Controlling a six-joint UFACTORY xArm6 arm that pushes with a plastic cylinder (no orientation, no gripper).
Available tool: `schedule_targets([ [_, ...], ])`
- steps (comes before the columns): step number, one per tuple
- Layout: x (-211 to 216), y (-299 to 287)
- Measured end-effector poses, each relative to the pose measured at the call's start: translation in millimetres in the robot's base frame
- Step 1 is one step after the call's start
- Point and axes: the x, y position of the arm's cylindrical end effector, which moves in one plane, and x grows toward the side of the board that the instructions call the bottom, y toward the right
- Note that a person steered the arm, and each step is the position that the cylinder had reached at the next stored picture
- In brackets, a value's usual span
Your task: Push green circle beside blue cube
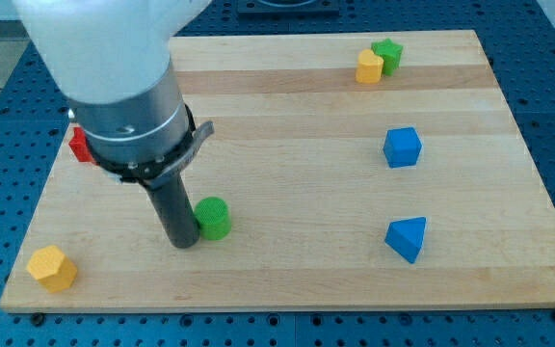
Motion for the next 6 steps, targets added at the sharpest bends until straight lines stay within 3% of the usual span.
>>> schedule_targets([
  [1, -33.3, 1.9],
  [2, -5.2, 14.7],
  [3, 7.1, -18.9],
  [6, -27.9, 105.9],
])
